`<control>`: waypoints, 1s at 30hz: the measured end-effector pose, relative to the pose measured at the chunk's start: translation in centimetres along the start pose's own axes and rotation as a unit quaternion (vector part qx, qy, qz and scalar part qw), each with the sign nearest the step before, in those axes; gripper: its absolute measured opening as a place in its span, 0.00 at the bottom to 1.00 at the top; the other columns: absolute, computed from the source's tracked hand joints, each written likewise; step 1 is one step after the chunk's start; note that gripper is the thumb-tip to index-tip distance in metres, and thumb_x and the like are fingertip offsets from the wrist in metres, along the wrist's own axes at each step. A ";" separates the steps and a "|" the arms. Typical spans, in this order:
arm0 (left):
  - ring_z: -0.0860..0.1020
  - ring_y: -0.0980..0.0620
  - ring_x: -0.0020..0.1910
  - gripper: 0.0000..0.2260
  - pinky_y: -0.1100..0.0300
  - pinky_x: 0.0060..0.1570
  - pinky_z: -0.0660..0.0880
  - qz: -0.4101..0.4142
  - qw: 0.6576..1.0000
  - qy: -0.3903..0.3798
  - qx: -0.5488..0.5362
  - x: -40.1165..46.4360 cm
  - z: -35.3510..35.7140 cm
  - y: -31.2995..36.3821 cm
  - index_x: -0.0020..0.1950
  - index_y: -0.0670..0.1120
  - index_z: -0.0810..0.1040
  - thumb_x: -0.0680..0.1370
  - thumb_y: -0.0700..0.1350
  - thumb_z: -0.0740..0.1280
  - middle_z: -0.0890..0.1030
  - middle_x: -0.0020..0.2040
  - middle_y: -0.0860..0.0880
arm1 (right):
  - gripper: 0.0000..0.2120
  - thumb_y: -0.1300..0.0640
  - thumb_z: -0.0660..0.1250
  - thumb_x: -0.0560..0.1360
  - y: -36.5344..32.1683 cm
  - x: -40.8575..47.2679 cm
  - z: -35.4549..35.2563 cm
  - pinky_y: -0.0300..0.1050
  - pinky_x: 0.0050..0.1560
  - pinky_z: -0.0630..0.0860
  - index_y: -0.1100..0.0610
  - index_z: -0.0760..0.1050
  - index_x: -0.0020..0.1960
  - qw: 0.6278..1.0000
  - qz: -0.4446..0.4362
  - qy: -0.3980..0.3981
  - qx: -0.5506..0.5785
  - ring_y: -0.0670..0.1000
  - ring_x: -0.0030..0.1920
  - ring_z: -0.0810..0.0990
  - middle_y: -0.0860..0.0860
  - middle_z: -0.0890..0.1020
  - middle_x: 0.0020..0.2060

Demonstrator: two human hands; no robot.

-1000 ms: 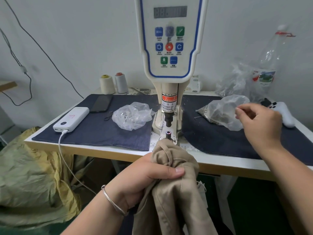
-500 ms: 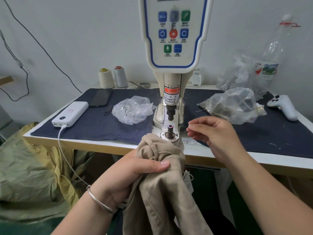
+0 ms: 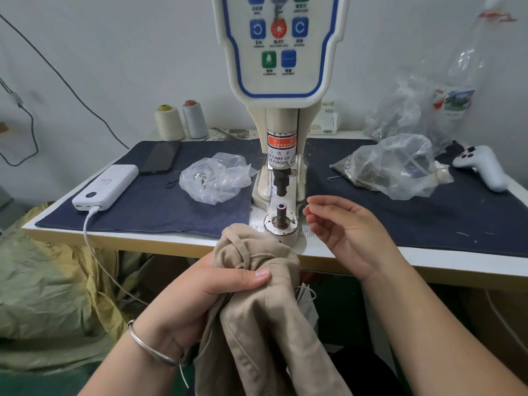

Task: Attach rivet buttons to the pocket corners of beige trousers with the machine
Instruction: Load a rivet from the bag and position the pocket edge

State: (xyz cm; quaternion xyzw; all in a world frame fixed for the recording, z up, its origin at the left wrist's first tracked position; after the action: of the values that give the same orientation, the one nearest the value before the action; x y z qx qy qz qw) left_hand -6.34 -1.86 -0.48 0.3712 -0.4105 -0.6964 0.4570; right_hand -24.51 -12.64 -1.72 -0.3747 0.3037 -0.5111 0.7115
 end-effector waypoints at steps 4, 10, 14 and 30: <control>0.83 0.43 0.54 0.16 0.54 0.52 0.80 0.003 1.000 0.003 0.002 0.2 0.1 -0.3 0.55 0.44 0.85 0.68 0.38 0.74 0.84 0.55 0.39 | 0.07 0.65 0.70 0.64 0.1 0.1 -0.1 0.37 0.35 0.79 0.62 0.85 0.40 1.000 0.006 -0.003 0.007 0.49 0.35 0.83 0.57 0.84 0.36; 0.84 0.44 0.54 0.15 0.55 0.51 0.80 -0.009 1.000 0.001 -0.001 0.4 -0.1 -0.4 0.56 0.44 0.85 0.69 0.38 0.74 0.85 0.55 0.40 | 0.08 0.72 0.66 0.72 0.1 0.3 -0.2 0.37 0.36 0.80 0.65 0.83 0.43 0.999 -0.006 0.005 -0.046 0.51 0.36 0.84 0.59 0.84 0.36; 0.83 0.43 0.55 0.16 0.53 0.52 0.80 -0.019 1.000 0.005 0.001 0.4 -0.3 -0.6 0.57 0.44 0.84 0.69 0.39 0.75 0.84 0.56 0.38 | 0.06 0.71 0.68 0.71 0.0 0.5 0.1 0.38 0.35 0.79 0.64 0.83 0.43 0.997 -0.011 0.015 -0.071 0.52 0.35 0.84 0.60 0.85 0.36; 0.84 0.43 0.53 0.17 0.54 0.51 0.80 -0.031 0.999 0.013 -0.013 0.4 -0.5 -0.8 0.57 0.41 0.84 0.68 0.38 0.75 0.84 0.55 0.38 | 0.04 0.69 0.73 0.70 -0.1 1.3 1.3 0.38 0.35 0.79 0.62 0.83 0.42 0.985 -0.025 0.091 -0.148 0.53 0.36 0.85 0.60 0.85 0.36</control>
State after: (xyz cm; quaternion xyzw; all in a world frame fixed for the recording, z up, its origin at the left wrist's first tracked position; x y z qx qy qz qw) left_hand -6.29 -2.13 -1.49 0.3867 -0.3841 -0.7107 0.4449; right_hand -23.11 -13.59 -0.94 -0.4352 0.4299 -0.5100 0.6047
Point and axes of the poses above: each hand's wrist, its own x-axis towards the middle knuckle, its own z-axis out of the palm, y = z × x, the point moved 3 cm from there along x, towards the middle knuckle
